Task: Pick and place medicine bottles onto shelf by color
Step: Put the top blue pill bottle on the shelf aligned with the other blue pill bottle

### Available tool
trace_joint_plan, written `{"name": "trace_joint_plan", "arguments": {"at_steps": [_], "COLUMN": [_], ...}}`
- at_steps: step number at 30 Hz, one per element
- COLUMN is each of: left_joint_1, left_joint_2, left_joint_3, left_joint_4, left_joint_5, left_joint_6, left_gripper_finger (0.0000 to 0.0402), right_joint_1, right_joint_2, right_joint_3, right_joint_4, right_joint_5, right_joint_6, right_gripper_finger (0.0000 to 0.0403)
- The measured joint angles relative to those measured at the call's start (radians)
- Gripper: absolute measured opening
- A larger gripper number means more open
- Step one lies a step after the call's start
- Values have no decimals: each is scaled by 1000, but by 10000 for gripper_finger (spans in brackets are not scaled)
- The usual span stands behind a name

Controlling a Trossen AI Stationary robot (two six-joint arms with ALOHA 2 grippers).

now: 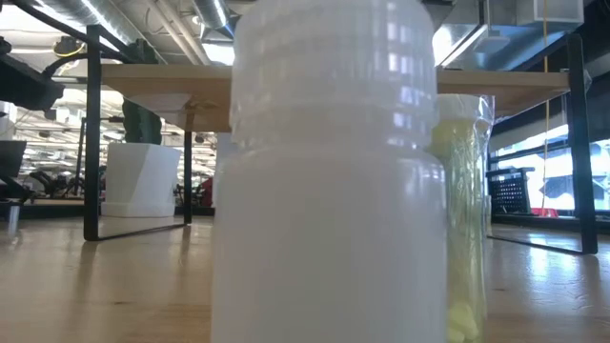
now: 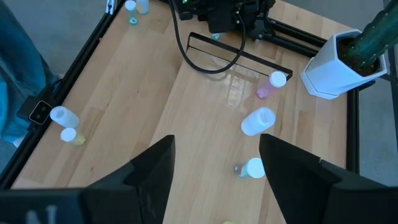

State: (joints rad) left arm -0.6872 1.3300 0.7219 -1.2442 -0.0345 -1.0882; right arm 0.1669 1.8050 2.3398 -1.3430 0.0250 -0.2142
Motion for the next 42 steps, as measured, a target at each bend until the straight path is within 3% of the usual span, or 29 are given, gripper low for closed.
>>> {"name": "trace_joint_plan", "arguments": {"at_steps": [11, 19, 35, 42], "left_joint_1": [0, -15, -83, -99], "left_joint_2": [-12, -82, -102, -87], "left_joint_3": [0, 52, 429, 618], "left_joint_4": [1, -5, -188, -303], "left_joint_5": [42, 61, 39, -34], "left_joint_6": [-9, -130, -271, -268], "left_gripper_finger": [97, 95, 95, 95], "right_joint_1": [0, 0, 0, 0], "right_joint_2": [0, 0, 0, 0], "right_joint_3": [0, 0, 0, 0], "right_joint_4": [0, 0, 0, 0], "right_joint_5": [0, 0, 0, 0], "right_joint_6": [0, 0, 0, 0], "right_gripper_finger": [237, 236, 236, 236]}}
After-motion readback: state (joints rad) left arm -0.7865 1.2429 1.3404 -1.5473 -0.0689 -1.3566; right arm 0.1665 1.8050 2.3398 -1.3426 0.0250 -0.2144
